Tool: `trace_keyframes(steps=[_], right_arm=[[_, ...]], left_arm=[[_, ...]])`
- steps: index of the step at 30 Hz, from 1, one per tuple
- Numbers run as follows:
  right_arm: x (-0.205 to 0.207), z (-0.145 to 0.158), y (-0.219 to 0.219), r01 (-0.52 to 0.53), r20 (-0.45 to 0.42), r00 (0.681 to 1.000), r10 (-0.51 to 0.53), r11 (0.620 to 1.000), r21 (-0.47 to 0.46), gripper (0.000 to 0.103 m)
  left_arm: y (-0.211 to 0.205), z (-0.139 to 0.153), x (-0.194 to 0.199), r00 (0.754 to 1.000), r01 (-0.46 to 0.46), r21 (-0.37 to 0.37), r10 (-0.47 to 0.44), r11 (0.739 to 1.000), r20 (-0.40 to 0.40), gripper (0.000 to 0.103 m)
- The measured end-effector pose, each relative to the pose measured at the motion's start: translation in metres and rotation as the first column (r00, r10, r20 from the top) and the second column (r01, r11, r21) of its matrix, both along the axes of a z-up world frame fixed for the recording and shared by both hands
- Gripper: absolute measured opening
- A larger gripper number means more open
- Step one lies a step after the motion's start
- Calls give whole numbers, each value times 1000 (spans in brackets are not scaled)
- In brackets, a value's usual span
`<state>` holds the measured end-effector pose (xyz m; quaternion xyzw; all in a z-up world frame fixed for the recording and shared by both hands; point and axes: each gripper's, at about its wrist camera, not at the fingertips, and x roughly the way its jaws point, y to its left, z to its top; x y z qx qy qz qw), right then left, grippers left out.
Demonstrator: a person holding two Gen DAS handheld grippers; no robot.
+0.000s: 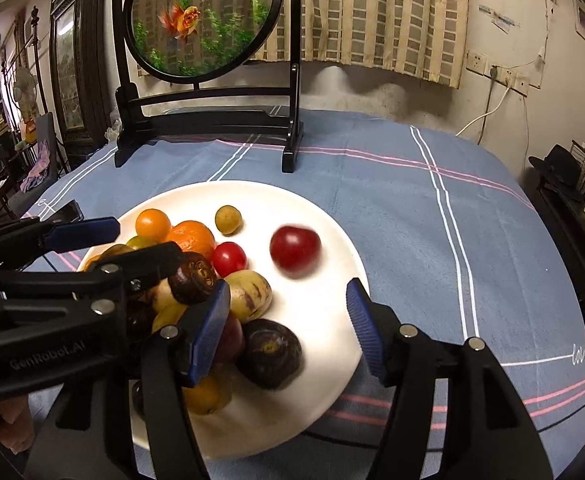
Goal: Organize fruits
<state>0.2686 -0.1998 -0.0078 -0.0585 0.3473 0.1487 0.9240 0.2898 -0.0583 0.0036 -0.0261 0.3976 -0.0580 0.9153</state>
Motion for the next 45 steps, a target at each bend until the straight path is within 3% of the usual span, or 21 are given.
trace_keyframes(steps=[9,14,20,29,34,41,45], right_arm=[[-36,6,-3,13,9,1000,-13,998,-58,63],[-65,4,-12,34,7,999,-34,998,-55,63],[-103,-6,-25,59,-16,998,-60,997,-56,63],[-153,-9,-31,89,-21,996,-90,994,-57,68],[-170,-6,-32,104,8,995,-104,993,-53,81],[-178,-8,-32,111,10,994,-111,993,-48,81],[-182,-11,-36,116,3,993,-116,993,-36,81]], left_arm=[[10,8,-38,999,-33,40,33,999,15,72],[15,6,-67,999,-52,60,52,997,18,82],[21,-6,-111,999,-48,58,48,997,-12,82],[16,-9,-162,999,-42,96,43,994,0,92],[12,-12,-179,999,-33,106,33,994,-1,94],[10,-16,-192,1000,-18,119,16,993,22,97],[11,-19,-194,1000,-15,93,15,996,-4,97]])
